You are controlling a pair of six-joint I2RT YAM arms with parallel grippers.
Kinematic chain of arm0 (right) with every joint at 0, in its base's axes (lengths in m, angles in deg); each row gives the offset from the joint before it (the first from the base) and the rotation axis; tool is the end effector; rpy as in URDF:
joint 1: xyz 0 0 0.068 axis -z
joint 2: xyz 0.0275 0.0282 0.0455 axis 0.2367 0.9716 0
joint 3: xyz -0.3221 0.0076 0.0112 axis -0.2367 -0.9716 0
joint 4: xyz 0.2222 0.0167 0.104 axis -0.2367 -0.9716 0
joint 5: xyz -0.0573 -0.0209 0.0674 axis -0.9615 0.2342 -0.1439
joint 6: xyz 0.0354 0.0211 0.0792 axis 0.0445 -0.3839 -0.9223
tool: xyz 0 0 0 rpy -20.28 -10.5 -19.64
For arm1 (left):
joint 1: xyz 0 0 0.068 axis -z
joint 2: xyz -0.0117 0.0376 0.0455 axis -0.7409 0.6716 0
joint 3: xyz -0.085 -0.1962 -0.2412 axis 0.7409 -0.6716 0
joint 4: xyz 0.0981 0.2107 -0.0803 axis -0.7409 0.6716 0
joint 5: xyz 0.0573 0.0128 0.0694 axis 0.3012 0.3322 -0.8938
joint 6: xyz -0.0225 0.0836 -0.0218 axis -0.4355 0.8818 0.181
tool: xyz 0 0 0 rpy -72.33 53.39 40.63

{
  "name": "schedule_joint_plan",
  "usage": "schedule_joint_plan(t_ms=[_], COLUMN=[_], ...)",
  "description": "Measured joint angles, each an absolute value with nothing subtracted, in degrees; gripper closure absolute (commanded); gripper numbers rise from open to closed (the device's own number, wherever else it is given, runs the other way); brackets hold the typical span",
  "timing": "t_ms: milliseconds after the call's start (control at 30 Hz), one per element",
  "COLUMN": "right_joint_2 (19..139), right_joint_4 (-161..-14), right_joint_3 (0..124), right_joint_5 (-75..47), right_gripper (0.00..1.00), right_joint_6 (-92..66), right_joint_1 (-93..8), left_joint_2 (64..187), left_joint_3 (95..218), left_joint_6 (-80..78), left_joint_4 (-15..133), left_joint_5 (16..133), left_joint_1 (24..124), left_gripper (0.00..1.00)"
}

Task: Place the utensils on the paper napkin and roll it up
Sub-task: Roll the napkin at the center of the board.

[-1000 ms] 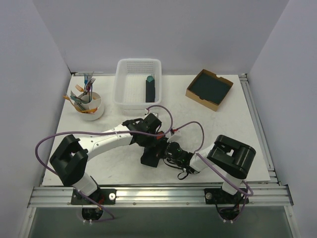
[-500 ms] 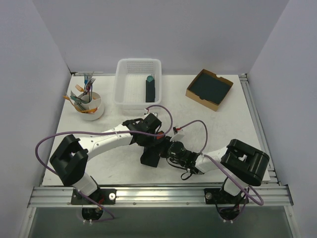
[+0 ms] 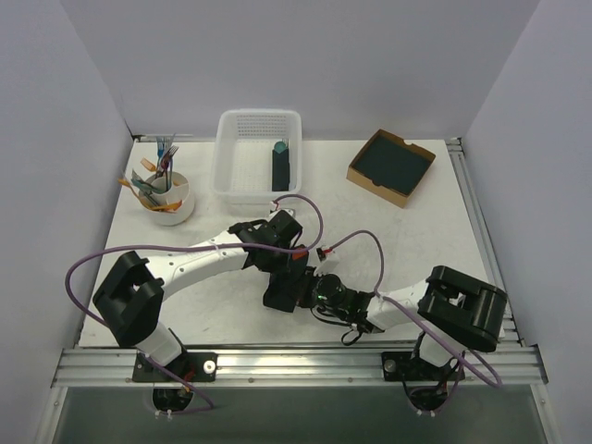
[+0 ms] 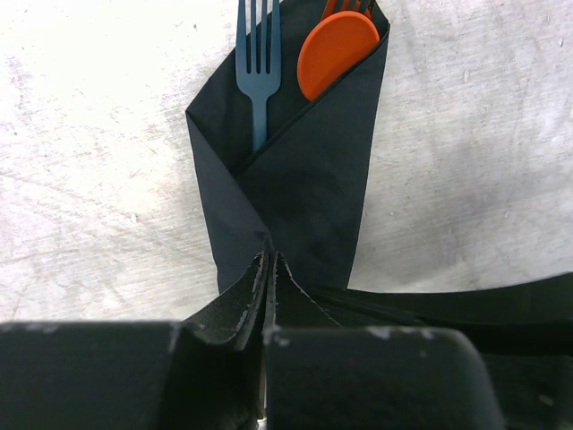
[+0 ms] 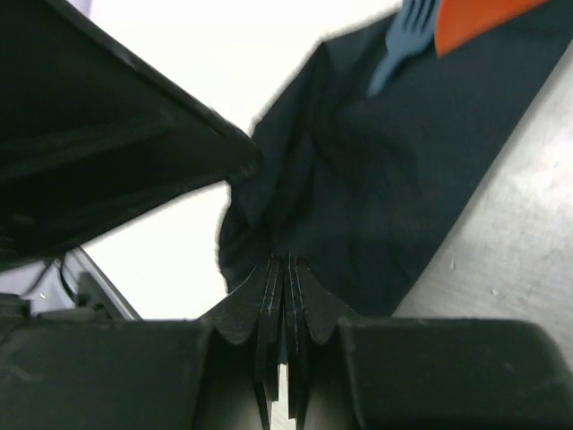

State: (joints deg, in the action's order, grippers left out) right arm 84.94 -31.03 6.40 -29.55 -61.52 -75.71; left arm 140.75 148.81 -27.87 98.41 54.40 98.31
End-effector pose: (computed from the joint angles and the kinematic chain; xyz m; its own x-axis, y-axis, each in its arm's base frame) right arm 0.1496 0.2571 0.2110 -0.7158 0.3855 -0.5823 -0.3848 0.4781 0.7895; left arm 0.2178 -0.2385 0.2438 -0.8807 0.1101 -0.4607 0.1909 0.9726 -0.1324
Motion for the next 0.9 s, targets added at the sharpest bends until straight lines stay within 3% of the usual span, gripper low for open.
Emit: schedule_joint_plan(t_ms=[300, 900], right_joint_2=[92.41, 93.04], right_joint_4=[-28.78, -31.40], right_joint_3=[9.39, 12.65], right_joint_5=[-27.80, -27.73], right_gripper=[0.99, 0.99], right_joint_6=[-60.80, -58.49], right_joint_1=[-76.85, -78.66], left_joint_2=[140.75, 140.73], left_joint_3=[149.47, 149.49], left_joint_6=[-27.89, -28.96], left_joint_4=[99.24, 99.50], left_joint_5=[54.42, 54.92], left_joint_1=[98.29, 98.29], left_gripper=[0.97, 0.98])
